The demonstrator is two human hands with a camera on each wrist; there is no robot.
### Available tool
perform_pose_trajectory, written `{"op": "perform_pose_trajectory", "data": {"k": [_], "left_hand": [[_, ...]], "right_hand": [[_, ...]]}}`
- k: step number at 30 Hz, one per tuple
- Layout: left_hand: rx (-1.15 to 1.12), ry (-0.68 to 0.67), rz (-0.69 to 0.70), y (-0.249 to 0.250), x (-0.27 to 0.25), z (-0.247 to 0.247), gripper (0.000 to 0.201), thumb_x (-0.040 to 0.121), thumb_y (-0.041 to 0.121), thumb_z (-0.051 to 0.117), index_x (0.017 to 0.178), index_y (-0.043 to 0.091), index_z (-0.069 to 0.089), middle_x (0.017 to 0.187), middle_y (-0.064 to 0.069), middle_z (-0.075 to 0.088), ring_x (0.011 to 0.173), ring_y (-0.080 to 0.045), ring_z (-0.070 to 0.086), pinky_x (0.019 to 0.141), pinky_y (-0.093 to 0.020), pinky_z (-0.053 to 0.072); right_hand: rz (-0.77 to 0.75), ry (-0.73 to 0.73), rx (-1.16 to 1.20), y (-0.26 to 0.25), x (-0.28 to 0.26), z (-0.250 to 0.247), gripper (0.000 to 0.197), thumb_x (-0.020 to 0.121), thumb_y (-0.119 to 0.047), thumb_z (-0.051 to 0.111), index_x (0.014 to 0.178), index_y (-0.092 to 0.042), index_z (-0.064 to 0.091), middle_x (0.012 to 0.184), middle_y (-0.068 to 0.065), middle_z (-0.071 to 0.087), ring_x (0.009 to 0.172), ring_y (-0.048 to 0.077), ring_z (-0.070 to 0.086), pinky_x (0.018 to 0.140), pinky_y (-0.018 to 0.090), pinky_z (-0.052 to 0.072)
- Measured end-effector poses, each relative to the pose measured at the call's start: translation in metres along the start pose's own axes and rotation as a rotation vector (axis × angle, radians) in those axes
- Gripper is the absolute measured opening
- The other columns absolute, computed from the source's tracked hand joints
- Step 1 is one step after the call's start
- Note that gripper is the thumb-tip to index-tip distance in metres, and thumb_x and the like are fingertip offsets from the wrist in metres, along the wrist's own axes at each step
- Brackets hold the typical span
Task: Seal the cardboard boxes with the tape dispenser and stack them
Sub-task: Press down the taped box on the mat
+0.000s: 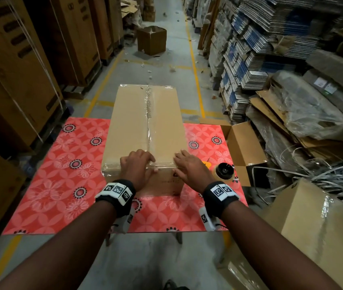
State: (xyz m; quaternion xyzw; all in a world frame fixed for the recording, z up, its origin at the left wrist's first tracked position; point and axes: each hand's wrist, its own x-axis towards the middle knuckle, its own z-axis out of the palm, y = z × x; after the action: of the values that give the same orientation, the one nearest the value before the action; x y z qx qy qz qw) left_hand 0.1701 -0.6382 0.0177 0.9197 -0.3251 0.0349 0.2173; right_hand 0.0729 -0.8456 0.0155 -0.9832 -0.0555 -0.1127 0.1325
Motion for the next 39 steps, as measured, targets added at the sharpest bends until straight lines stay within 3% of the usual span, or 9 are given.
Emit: {"op": "perform_pose_trajectory", "data": {"k": [6, 8, 12, 18, 22, 27, 30, 34, 39], "left_hand": [[0.068, -0.051, 0.068, -0.043, -0.017, -0.012, 0.038, 0.077, 0.023, 0.075, 0.109, 0.034, 0.056, 0.109, 0.007, 0.052, 0.103, -0.019, 0.048, 0.084, -0.036, 0.030], [0.062, -0.051, 0.061, -0.051, -0.020, -0.017, 0.043, 0.074, 0.025, 0.077, 0.110, 0.034, 0.057, 0.111, 0.007, 0.052, 0.103, -0.019, 0.047, 0.083, -0.036, 0.030], [0.031, 0.008, 0.034, -0.073, -0.019, -0.028, 0.032, 0.075, 0.038, 0.074, 0.103, 0.033, 0.059, 0.104, 0.007, 0.053, 0.100, -0.021, 0.048, 0.078, -0.035, 0.027], [0.056, -0.014, 0.036, -0.090, -0.023, -0.032, 0.046, 0.066, 0.024, 0.080, 0.106, 0.034, 0.060, 0.108, 0.007, 0.054, 0.103, -0.022, 0.050, 0.079, -0.036, 0.029], [-0.001, 0.026, 0.018, -0.097, -0.024, -0.038, 0.031, 0.074, 0.037, 0.075, 0.102, 0.033, 0.062, 0.105, 0.007, 0.054, 0.102, -0.020, 0.048, 0.082, -0.036, 0.030], [-0.101, 0.016, 0.081, -0.124, -0.027, -0.038, 0.032, 0.075, 0.017, 0.071, 0.102, 0.030, 0.061, 0.102, 0.006, 0.053, 0.097, -0.024, 0.050, 0.079, -0.032, 0.034], [-0.195, 0.028, 0.109, -0.132, -0.030, -0.037, 0.043, 0.069, 0.002, 0.070, 0.105, 0.025, 0.063, 0.104, 0.003, 0.054, 0.099, -0.024, 0.049, 0.083, -0.031, 0.035], [-0.404, 0.189, -0.166, -0.135, -0.043, -0.034, 0.058, 0.068, 0.004, 0.079, 0.121, 0.016, 0.060, 0.119, -0.005, 0.050, 0.108, -0.020, 0.049, 0.092, -0.030, 0.043], [-0.665, 0.222, -0.436, -0.125, -0.051, -0.036, 0.032, 0.079, 0.009, 0.075, 0.104, 0.013, 0.055, 0.090, -0.001, 0.059, 0.078, -0.015, 0.057, 0.065, -0.016, 0.042]], "right_hand": [[0.101, 0.046, 0.044, 0.001, -0.011, 0.024, 0.056, 0.083, -0.014, 0.074, 0.135, -0.001, 0.057, 0.143, 0.017, 0.054, 0.136, 0.035, 0.047, 0.111, 0.051, 0.040], [0.099, 0.048, -0.013, -0.007, -0.003, 0.021, 0.051, 0.084, -0.026, 0.073, 0.129, -0.004, 0.061, 0.138, 0.015, 0.058, 0.132, 0.033, 0.051, 0.111, 0.053, 0.039], [0.140, -0.056, -0.006, -0.033, 0.021, 0.014, 0.044, 0.089, -0.052, 0.047, 0.103, -0.014, 0.064, 0.124, 0.010, 0.064, 0.115, 0.031, 0.060, 0.092, 0.045, 0.052], [0.177, -0.111, -0.026, -0.045, 0.024, 0.020, 0.025, 0.085, -0.018, 0.064, 0.109, -0.013, 0.061, 0.134, 0.009, 0.059, 0.127, 0.031, 0.053, 0.093, 0.041, 0.051], [0.158, -0.025, 0.038, -0.074, 0.044, 0.022, 0.037, 0.083, -0.035, 0.070, 0.111, -0.014, 0.059, 0.111, 0.008, 0.064, 0.101, 0.030, 0.061, 0.081, 0.040, 0.051], [0.226, -0.029, 0.018, -0.105, 0.061, 0.036, 0.030, 0.090, -0.048, 0.061, 0.095, -0.019, 0.052, 0.094, 0.002, 0.057, 0.087, 0.026, 0.058, 0.064, 0.031, 0.031], [0.225, 0.026, 0.007, -0.108, 0.054, 0.043, 0.028, 0.089, -0.041, 0.064, 0.092, -0.015, 0.054, 0.095, 0.006, 0.058, 0.087, 0.027, 0.057, 0.065, 0.034, 0.036], [0.196, 0.078, -0.054, -0.114, 0.051, 0.049, 0.031, 0.081, -0.031, 0.074, 0.098, -0.010, 0.060, 0.100, 0.011, 0.063, 0.089, 0.031, 0.061, 0.073, 0.036, 0.050], [0.225, 0.050, -0.032, -0.118, 0.052, 0.051, 0.032, 0.085, -0.033, 0.068, 0.105, -0.009, 0.061, 0.114, 0.013, 0.063, 0.100, 0.032, 0.058, 0.083, 0.038, 0.048]]}}
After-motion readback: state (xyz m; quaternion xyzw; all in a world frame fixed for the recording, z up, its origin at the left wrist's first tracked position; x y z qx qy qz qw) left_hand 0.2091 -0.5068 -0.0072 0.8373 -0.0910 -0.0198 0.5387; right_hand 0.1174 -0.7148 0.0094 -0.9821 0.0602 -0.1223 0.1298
